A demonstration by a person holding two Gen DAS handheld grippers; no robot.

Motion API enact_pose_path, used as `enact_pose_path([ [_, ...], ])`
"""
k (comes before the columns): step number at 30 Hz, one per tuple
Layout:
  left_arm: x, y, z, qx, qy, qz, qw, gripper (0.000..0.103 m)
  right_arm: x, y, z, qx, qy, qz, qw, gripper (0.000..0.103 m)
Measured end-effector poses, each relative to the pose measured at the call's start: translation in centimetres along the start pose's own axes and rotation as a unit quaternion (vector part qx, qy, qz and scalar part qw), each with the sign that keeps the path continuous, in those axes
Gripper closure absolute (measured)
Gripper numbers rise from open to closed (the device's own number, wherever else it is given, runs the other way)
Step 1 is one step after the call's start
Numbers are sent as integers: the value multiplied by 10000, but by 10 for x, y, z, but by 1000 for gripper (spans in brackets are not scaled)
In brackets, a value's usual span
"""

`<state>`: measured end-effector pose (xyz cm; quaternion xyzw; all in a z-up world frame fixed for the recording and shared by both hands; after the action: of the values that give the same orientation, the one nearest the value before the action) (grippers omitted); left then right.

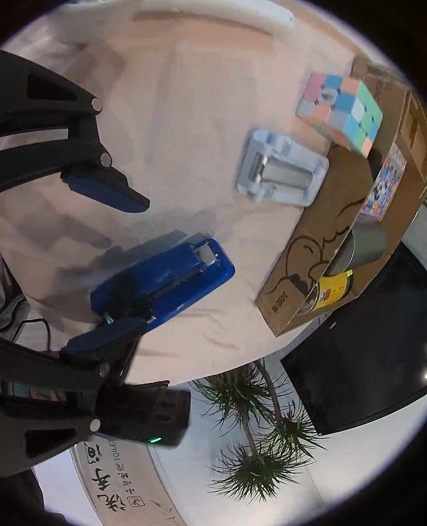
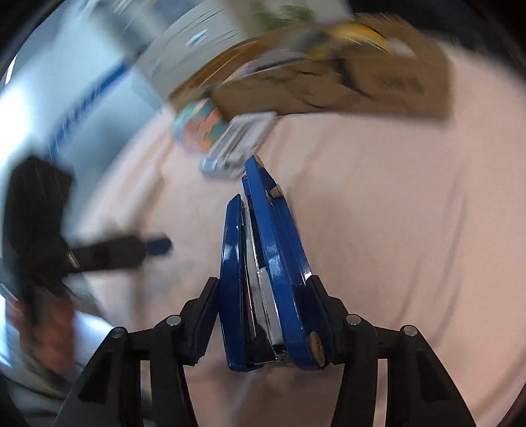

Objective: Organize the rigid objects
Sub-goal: 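Carry the blue stapler into the tray beside the game box and release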

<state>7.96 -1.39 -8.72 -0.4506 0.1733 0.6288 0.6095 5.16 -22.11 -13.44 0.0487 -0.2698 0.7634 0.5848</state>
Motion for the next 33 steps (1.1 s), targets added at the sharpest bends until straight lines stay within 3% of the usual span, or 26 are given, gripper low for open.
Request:
enact_pose_path([
  [2, -6, -7, -9, 84, 11, -76, 9999, 37, -32, -5, 2, 24, -857, -1157, 9896, 52],
  [4, -13, -13, -16, 137, 12, -166, 9998, 37, -62, -5, 8, -138, -1127, -1909, 9750, 43],
  [6, -20, -20, -26, 189, -3, -277, 9994, 37, -80, -9, 30, -491, -350, -1899, 9799, 26],
  [8, -23, -24, -35, 227, 33, -303, 9993, 37, -80, -14, 58, -920, 382, -1360, 9857, 20],
  [9, -25, -27, -43, 296, 81, -290, 9991, 37, -67, -18, 69, -986, 666, -753, 9900, 20],
  [11, -27, -29, -55, 429, 206, -215, 9986, 37, -46, -19, 66, -949, 893, -67, 9914, 20],
  [13, -27, -29, -65, 546, 306, -143, 9979, 37, -25, -20, 46, -741, 1205, 534, 9885, 23],
  [14, -27, -28, -68, 592, 316, -135, 9977, 37, -16, -17, 30, -576, 1367, 766, 9860, 32],
  [15, -26, -27, -70, 628, 329, -136, 9974, 37, -10, -15, 14, -378, 1484, 868, 9844, 48],
  [17, -23, -26, -70, 652, 357, -107, 9972, 37, -3, -12, 4, -440, 1635, 921, 9812, 51],
  [18, -20, -24, -68, 651, 367, -77, 9972, 37, 2, -10, 2, -429, 1625, 898, 9817, 60],
  [19, -19, -24, -67, 650, 356, -56, 9972, 37, 6, -11, -4, -404, 1561, 762, 9840, 70],
  [20, -16, -22, -65, 647, 332, -19, 9973, 37, 7, -12, -8, -365, 1358, 628, 9881, 74],
  [25, 4, -17, -52, 651, 389, 284, 9967, 36, 34, -16, -37, -112, 359, -18, 9993, 74],
  [28, 12, -12, -47, 718, 753, 490, 9934, 41, 47, -17, -54, 50, -495, -687, 9964, 74],
  [29, 13, -11, -42, 660, 708, 451, 9943, 44, 55, -17, -63, 123, -660, -783, 9947, 74],
  [31, 11, -15, -26, 524, 524, 251, 9969, 52, 73, -18, -74, 161, -691, -764, 9945, 75],
  [33, 5, -24, -10, 399, 371, 109, 9985, 53, 98, -23, -86, 186, -754, -682, 9946, 76],
])
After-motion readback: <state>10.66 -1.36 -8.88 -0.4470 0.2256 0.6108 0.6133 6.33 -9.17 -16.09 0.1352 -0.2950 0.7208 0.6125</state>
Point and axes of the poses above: each gripper's, at about its wrist camera, not at the fingertips, and z roughly against the way its jaws point, x to its left, y to its underside, the point moved 4 cm from there along -z, roughly the way its jaws point, and after that the axes turned 7 degrees about y, right-handed, at the moved point
